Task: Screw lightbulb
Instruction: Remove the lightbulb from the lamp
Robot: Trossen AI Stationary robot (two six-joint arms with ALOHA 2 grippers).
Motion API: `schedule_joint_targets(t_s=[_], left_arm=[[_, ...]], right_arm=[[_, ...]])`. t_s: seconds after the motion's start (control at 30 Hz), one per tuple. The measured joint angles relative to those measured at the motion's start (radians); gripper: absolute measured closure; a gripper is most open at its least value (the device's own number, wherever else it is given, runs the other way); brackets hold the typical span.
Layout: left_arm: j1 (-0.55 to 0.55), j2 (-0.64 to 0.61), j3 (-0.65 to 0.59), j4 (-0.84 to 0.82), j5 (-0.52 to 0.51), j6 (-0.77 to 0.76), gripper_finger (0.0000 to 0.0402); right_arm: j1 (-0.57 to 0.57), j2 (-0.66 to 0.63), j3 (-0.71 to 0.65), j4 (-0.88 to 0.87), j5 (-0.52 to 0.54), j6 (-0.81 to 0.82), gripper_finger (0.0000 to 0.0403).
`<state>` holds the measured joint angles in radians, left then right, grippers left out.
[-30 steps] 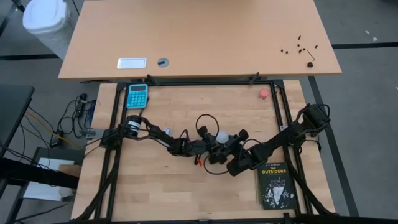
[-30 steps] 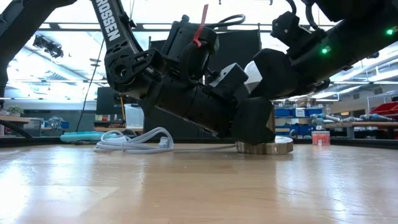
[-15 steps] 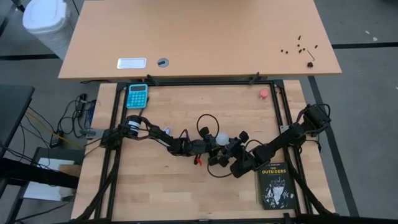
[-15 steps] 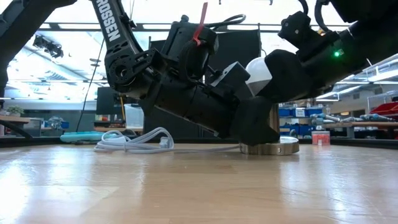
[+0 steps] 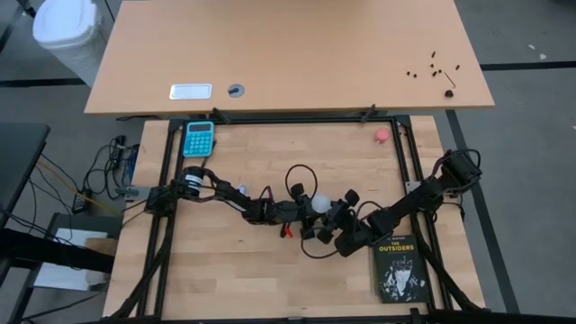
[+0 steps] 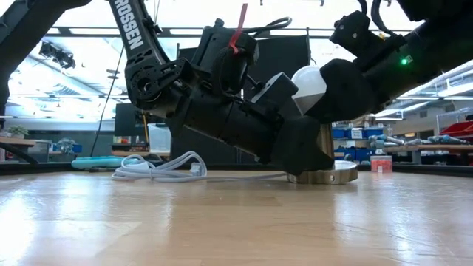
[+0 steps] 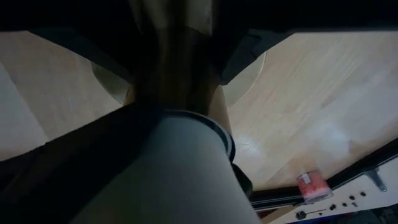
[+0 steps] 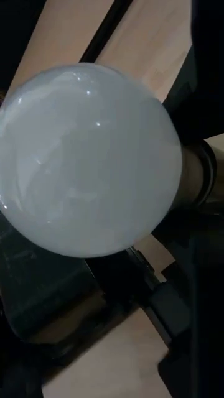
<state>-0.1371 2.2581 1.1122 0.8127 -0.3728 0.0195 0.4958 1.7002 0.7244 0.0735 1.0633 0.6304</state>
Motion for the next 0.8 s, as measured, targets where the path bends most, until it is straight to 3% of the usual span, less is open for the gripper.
schedule_joint_targets(t_s=[0.27, 0.43, 0.8], left_arm=[[-0.004, 0.0, 0.002, 0.009, 0.143, 0.029, 0.0208], [-0.004, 0.002, 0.001, 0.022, 0.153, 0.03, 0.0208], [-0.003, 0.002, 0.001, 0.031, 0.256, 0.08, 0.0208]], right_arm=[[0.04, -0.101, -0.095, 0.104, -0.117, -0.03, 0.0243], [0.037, -0.122, -0.154, 0.243, -0.148, -0.11, 0.0243], [0.046, -0.124, -0.158, 0.26, -0.195, -0.174, 0.0242]])
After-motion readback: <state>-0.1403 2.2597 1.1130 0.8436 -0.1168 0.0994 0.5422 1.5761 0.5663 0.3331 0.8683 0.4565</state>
